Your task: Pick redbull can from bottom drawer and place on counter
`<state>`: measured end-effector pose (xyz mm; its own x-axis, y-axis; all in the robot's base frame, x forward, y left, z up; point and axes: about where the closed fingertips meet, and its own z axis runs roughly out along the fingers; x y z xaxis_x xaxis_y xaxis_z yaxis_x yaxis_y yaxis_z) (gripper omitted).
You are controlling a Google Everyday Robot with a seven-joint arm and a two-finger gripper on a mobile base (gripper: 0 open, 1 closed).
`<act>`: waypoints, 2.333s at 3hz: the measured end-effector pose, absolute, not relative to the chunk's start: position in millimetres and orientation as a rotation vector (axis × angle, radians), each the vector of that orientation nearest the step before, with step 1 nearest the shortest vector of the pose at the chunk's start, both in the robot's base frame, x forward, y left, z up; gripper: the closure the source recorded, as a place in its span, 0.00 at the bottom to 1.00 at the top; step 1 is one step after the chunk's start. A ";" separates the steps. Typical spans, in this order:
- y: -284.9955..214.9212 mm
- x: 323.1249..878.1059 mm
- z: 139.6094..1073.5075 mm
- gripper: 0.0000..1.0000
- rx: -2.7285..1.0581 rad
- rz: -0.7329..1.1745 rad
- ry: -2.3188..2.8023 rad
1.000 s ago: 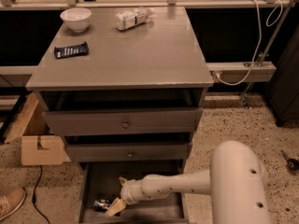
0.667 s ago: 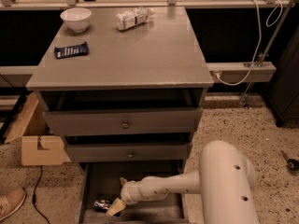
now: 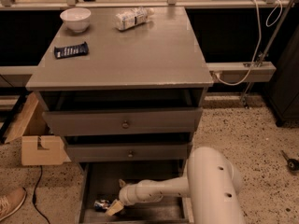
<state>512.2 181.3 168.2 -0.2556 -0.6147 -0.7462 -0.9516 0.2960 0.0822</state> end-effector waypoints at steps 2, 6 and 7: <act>204.0 502.3 131.0 0.19 -1.446 0.686 1.989; 185.9 484.0 199.1 1.00 -1.472 0.768 1.746; 135.4 479.6 261.4 1.00 -1.464 0.733 1.679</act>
Offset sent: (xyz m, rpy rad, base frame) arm -0.0156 0.0346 -0.0557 -0.0842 0.0017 0.0365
